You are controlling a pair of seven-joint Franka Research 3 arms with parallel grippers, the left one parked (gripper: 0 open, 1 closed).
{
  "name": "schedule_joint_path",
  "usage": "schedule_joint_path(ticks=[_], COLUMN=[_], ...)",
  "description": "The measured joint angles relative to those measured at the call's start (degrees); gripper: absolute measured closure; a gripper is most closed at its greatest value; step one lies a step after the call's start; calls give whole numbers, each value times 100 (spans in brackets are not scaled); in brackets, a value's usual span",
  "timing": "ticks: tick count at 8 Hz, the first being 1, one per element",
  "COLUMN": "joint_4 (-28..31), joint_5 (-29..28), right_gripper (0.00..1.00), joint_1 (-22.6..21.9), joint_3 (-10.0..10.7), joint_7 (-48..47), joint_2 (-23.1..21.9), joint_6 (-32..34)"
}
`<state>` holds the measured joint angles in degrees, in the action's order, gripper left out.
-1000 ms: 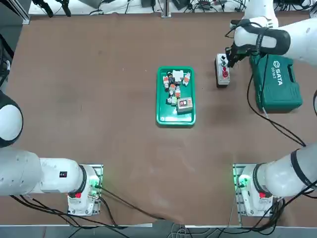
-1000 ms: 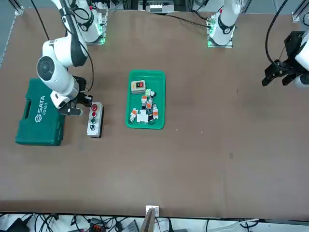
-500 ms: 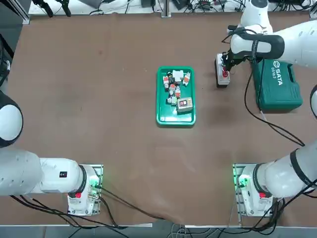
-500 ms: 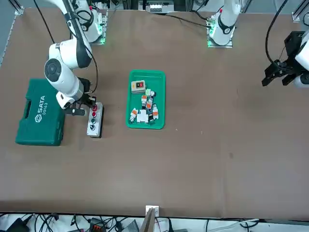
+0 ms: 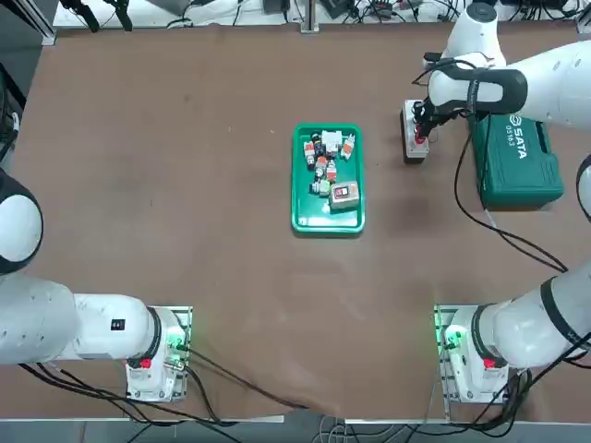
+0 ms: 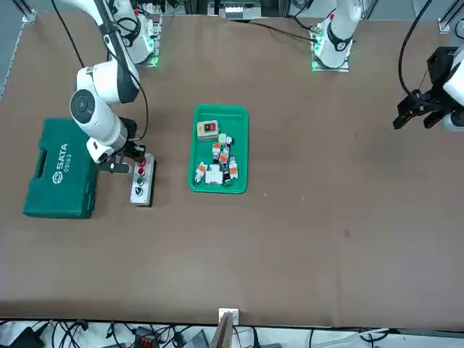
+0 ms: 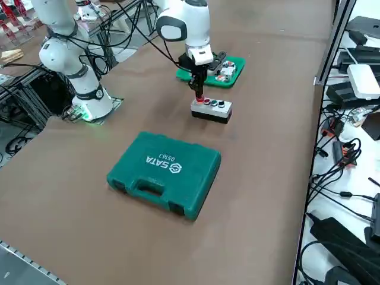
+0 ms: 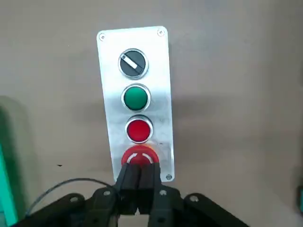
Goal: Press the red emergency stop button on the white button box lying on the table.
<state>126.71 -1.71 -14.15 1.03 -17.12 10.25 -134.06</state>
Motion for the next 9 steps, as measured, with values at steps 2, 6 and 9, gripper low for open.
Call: schedule_joint_path(ticks=[2, 6, 9], joint_4=[16, 28, 39], joint_5=[0, 0, 0], right_gripper=[98, 98, 98], joint_1=[-5, -37, -38], joint_3=[0, 0, 0], joint_7=[-18, -75, -79], joint_2=[26, 76, 84], joint_6=[0, -6, -8])
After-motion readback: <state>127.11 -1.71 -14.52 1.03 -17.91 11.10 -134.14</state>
